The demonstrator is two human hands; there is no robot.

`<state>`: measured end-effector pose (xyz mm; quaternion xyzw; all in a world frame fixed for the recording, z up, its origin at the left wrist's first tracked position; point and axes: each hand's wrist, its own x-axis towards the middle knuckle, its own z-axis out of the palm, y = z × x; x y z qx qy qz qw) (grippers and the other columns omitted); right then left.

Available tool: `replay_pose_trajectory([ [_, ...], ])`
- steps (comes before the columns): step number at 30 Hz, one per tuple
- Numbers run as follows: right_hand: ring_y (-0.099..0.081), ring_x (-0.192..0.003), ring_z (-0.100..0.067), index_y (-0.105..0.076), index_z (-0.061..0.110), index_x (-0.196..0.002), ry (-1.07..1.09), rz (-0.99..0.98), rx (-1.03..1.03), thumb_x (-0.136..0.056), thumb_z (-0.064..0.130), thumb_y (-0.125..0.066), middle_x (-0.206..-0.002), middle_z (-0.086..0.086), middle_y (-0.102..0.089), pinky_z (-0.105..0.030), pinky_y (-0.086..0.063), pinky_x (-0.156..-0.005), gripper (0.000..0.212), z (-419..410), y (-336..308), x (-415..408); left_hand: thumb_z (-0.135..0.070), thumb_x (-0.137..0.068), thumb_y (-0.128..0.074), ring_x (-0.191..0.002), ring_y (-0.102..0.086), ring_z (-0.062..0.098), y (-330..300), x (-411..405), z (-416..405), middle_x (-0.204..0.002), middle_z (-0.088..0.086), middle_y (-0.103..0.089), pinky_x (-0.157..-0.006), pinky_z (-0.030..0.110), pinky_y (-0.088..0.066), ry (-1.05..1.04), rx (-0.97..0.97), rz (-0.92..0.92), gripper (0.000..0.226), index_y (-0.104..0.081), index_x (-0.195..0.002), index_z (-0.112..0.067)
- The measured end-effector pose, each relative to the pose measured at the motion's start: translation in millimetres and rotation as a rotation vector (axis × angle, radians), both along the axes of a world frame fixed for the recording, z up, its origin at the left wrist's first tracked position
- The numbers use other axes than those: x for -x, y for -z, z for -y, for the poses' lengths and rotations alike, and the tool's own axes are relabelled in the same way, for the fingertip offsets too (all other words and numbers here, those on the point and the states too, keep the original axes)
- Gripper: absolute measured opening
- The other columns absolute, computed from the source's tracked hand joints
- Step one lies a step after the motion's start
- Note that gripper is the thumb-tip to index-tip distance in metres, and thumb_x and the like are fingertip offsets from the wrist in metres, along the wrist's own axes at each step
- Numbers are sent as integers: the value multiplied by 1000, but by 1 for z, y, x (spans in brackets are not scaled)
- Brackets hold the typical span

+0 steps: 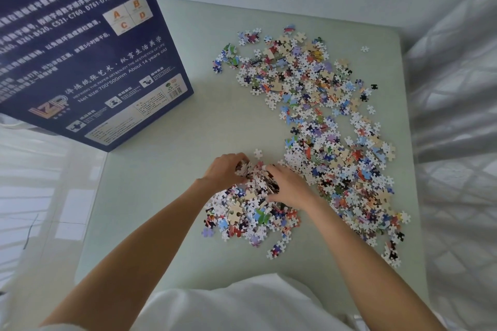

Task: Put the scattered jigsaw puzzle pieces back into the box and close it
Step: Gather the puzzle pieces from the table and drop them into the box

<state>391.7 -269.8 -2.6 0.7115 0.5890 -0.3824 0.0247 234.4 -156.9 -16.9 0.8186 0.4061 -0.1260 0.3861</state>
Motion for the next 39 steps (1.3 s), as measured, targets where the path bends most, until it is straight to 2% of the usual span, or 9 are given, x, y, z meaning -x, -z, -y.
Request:
replay_pose_trajectory([
  [3, -48, -122, -20, -39, 15, -137, 13, 17, -91, -84, 19, -66, -136, -5, -48, -32, -39, -101, 60, 3, -2, 0, -26, -79, -73, -106, -56, 19, -1, 6, -3, -118, 2, -62, -87, 25, -39, -19, 0, 20, 47, -54, -121, -20],
  [7, -60, -83, -15, -53, 9, -124, 83, 71, -210, -86, 17, -63, -103, -9, -66, -20, -49, -76, 40, 0, -5, -2, -26, -80, -72, -106, -56, 19, -2, 9, -6, -118, 2, -62, -87, 25, -39, -11, -31, 24, 40, -58, -117, -20],
  [10, -64, -85, -21, -52, 7, -127, 114, 94, -222, -87, 17, -63, -97, -12, -67, -17, -42, -69, 42, -2, -8, -4, -26, -81, -71, -105, -57, 20, -3, 13, -8, -116, 3, -63, -87, 25, -40, -28, -33, 28, 38, -60, -117, -19],
  [14, -64, -85, -18, -52, 3, -126, 168, 77, -216, -85, 21, -65, -103, -12, -66, -17, -48, -77, 46, -2, -9, -6, -25, -82, -71, -100, -62, 18, -8, 19, -14, -113, 2, -67, -82, 20, -41, -78, -23, 31, 35, -63, -115, -19],
  [18, -40, -52, -1, -61, 0, -111, 227, 40, -264, -85, 20, -66, -76, -8, -63, -8, -33, -48, 33, -1, -22, -10, -28, -81, -71, -99, -63, 17, -17, 25, -16, -111, 1, -68, -86, 25, -46, -125, -51, 66, 33, -66, -113, -20],
  [22, -34, -42, -1, -65, 4, -108, 314, -47, -366, -82, 18, -70, -65, -5, -61, -10, -37, -46, 30, -1, -33, -6, -30, -80, -72, -98, -64, 15, -30, 32, -12, -110, -1, -69, -88, 26, -48, -147, -97, 107, 33, -68, -112, -22],
  [27, -49, -46, -14, -65, 8, -112, 411, -72, -344, -81, 22, -71, -79, -6, -70, -19, -46, -47, 35, 1, -33, 1, -24, -80, -73, -95, -66, 15, -53, 42, -2, -106, -1, -71, -85, 21, -46, -186, -188, 210, 30, -69, -109, -20],
  [33, -47, -48, 1, -68, 10, -104, 309, -156, -457, -80, 20, -71, -81, -3, -70, -11, -39, -46, 27, -30, -88, 14, -23, -79, -73, -79, -66, 14, -119, 61, -18, -93, 0, -73, -73, 26, -52, -230, -393, 419, 28, -71, -107, -21],
  [39, -56, -58, 13, -70, 10, -96, 257, -326, -786, -76, 16, -75, -75, 15, -63, -3, -39, -54, 21, -93, -191, 31, -19, -79, -72, -80, -62, 5, -236, 103, -71, -96, 0, -71, -73, 9, -48, -358, -740, 643, 28, -70, -107, -21],
])
